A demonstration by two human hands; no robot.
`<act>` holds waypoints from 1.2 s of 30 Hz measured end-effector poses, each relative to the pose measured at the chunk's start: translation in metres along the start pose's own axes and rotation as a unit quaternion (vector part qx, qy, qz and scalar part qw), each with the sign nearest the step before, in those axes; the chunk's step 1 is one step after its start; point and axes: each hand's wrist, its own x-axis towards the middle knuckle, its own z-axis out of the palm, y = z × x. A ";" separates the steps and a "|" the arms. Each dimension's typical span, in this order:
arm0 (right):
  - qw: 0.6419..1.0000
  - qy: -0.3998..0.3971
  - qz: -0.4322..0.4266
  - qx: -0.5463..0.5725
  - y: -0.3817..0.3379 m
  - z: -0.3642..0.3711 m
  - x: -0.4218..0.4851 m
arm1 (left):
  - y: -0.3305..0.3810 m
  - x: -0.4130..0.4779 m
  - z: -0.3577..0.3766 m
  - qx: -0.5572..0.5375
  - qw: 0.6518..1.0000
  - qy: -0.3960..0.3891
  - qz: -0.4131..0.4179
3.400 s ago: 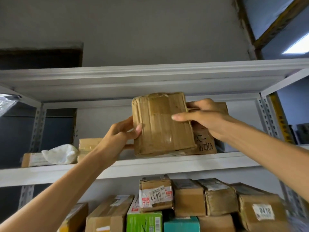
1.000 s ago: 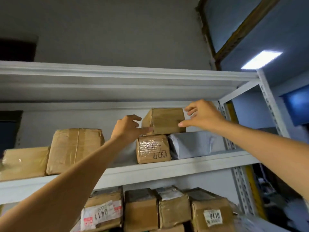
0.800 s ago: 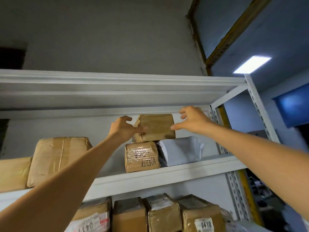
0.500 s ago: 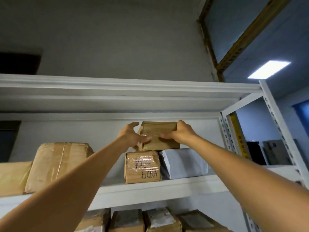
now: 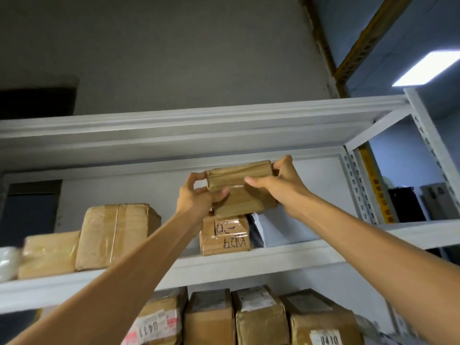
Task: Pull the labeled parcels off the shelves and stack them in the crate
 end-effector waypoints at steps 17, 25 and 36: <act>0.999 0.011 -0.041 -0.033 0.004 -0.020 -0.111 | -0.018 -0.094 -0.024 -0.066 0.993 -0.087 0.037; 0.996 0.009 -0.011 -0.086 0.007 -0.048 -0.161 | -0.049 -0.112 0.003 -0.124 0.977 -0.169 0.044; 0.970 0.118 -0.025 -0.210 -0.015 -0.142 -0.260 | -0.062 -0.166 0.120 -0.238 0.908 -0.345 0.023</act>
